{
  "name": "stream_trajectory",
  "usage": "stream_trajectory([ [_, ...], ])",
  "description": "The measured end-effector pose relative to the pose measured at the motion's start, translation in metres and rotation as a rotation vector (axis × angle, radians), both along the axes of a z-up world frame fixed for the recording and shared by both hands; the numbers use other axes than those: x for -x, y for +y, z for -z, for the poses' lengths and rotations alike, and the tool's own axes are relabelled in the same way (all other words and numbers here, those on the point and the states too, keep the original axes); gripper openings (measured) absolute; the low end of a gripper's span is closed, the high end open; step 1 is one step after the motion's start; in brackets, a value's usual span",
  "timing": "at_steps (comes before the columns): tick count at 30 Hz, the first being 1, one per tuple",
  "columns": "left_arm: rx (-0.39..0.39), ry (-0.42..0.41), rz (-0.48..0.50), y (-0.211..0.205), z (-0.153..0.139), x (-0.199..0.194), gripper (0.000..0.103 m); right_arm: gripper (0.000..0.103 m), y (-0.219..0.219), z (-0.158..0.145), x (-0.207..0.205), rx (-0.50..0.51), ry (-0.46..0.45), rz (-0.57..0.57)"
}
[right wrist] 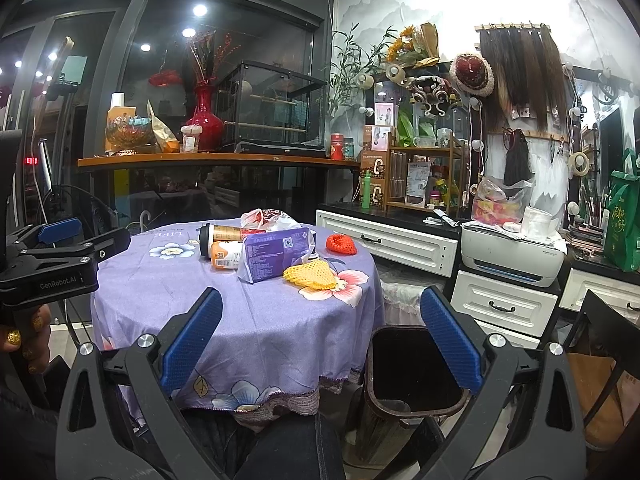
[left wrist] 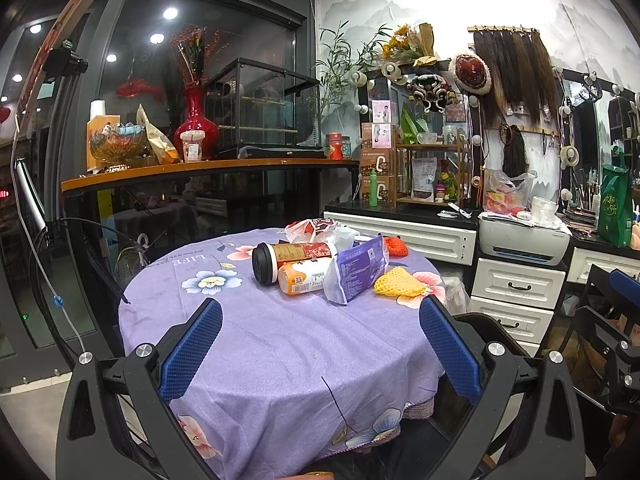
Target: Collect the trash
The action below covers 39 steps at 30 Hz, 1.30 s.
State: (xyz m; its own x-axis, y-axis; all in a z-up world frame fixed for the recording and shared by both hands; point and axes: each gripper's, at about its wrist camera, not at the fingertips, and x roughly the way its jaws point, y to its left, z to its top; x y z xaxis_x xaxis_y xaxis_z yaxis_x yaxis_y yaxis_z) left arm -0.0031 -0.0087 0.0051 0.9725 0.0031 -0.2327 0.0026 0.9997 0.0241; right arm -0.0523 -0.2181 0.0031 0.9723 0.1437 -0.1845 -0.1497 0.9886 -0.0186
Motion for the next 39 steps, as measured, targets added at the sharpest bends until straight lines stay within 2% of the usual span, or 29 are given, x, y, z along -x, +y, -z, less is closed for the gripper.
stream_trajectory([
  [36, -0.002, 0.002, 0.001, -0.0001, 0.0006, -0.0004, 0.098, 0.098, -0.0032, -0.0022, -0.0023, 0.002, 0.001, -0.001],
  [39, -0.007, 0.007, 0.000, 0.0046, 0.0090, -0.0047, 0.098, 0.098, 0.0006, -0.0006, -0.0031, 0.004, 0.003, -0.002],
])
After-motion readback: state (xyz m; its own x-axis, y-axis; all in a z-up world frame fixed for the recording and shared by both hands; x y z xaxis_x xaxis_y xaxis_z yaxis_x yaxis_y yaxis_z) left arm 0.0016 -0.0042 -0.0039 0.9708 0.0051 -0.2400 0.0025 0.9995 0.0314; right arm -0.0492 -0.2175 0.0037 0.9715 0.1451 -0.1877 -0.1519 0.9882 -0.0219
